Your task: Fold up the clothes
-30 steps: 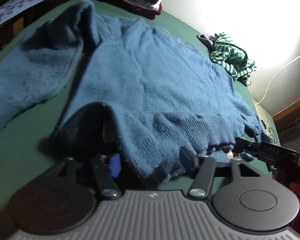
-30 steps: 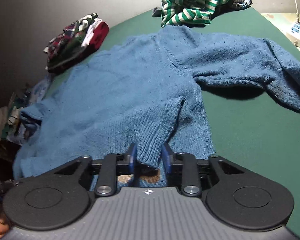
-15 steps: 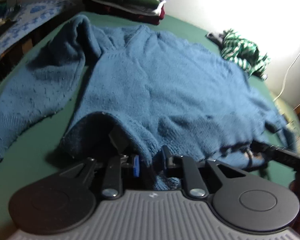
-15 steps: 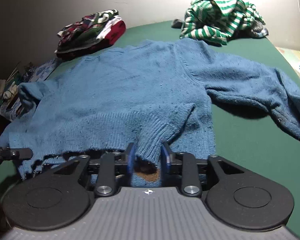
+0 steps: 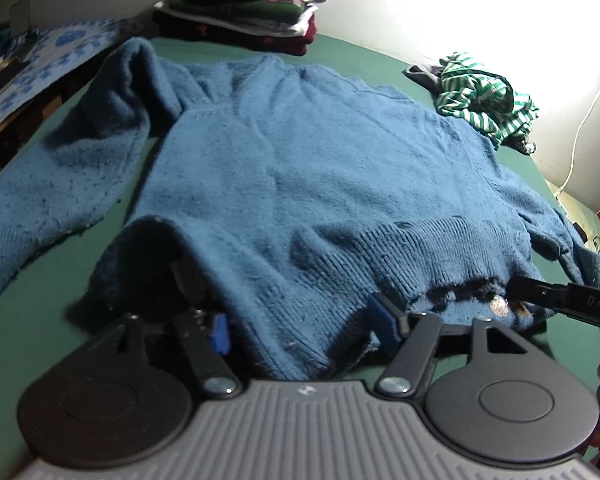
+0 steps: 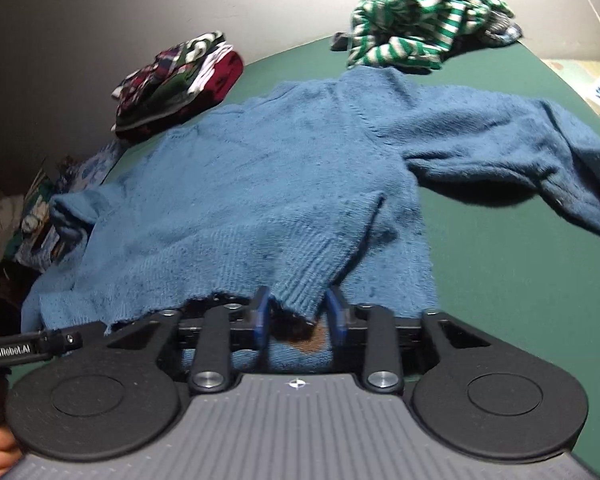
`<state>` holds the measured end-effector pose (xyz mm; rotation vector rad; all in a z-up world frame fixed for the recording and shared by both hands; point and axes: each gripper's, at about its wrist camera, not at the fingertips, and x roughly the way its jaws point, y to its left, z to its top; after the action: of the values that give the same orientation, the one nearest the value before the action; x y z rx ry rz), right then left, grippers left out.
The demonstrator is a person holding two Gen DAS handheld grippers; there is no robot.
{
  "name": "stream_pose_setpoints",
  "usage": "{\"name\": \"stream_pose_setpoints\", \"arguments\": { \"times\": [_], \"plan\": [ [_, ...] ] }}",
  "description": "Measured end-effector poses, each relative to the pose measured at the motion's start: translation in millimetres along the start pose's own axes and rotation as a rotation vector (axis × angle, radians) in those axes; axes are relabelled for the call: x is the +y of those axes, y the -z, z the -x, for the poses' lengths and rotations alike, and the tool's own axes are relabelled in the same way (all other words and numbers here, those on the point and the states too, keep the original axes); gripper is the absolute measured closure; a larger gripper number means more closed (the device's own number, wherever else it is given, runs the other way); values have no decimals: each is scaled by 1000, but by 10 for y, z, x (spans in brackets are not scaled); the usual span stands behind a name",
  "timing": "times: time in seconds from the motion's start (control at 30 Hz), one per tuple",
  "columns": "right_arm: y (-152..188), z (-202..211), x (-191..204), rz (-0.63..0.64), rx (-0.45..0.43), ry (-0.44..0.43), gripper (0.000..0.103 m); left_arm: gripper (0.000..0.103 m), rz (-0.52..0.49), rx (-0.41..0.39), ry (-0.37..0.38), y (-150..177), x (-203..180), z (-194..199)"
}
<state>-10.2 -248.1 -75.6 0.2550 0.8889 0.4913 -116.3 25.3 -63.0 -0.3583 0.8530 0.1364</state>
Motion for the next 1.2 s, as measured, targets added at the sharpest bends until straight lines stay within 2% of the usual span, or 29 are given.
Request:
{"name": "stream_pose_setpoints", "arguments": {
  "times": [0.07, 0.2, 0.23, 0.27, 0.3, 0.33, 0.37, 0.43, 0.5, 0.53, 0.57, 0.6, 0.63, 0.67, 0.7, 0.9, 1.03, 1.2],
  "plan": [
    [8, 16, -70, -32, -3, -18, 91, 28, 8, 0, 7, -16, 15, -7],
    [24, 45, -40, -13, 0, -15, 90, 26, 24, -6, 20, -42, 79, -5],
    [27, 46, -27, -4, 1, -16, 83, 23, 17, -9, 36, -38, 86, -12],
    [22, 56, -21, -9, 1, -25, 78, 14, 9, -7, 61, -35, 94, -23],
    [15, 68, -17, -18, 1, -37, 64, 4, 1, -6, 86, -32, 101, -35],
    [8, 80, -13, -27, 1, -49, 47, 1, -2, -2, 115, -34, 114, -52],
    [-5, 90, -7, -45, -8, -46, 37, 1, -3, -2, 128, -43, 126, -65],
    [-35, 110, 7, -84, -31, -34, 36, 1, -12, 8, 124, -88, 138, -82],
    [-67, 87, 3, -137, -36, -38, 40, 12, -18, 15, 121, -142, 175, -91],
    [-81, 56, -1, -158, -27, -37, 51, 17, -22, 14, 114, -168, 205, -90],
    [-86, 7, -1, -171, -11, -17, 67, 29, -27, 12, 107, -190, 239, -87],
    [-88, -47, 0, -182, 5, 8, 74, 48, -33, 11, 98, -210, 277, -83],
    [-87, -59, 4, -187, 2, 23, 84, 57, -40, 10, 89, -229, 314, -79],
    [-85, -60, 9, -190, -5, 35, 88, 76, -45, 11, 85, -245, 353, -76],
    [-82, -39, 27, -189, -15, 46, 89, 84, -50, 13, 86, -256, 391, -75],
    [-27, 256, 272, -103, -84, 83, 90, 93, -73, 18, 139, -266, 501, 47],
    [53, 505, 408, -86, -103, 63, 90, 94, -105, 3, 197, -272, 558, 289],
    [183, 746, 558, -68, -96, 52, 90, 94, -141, 40, 243, -211, 694, 502]
  ]
}}
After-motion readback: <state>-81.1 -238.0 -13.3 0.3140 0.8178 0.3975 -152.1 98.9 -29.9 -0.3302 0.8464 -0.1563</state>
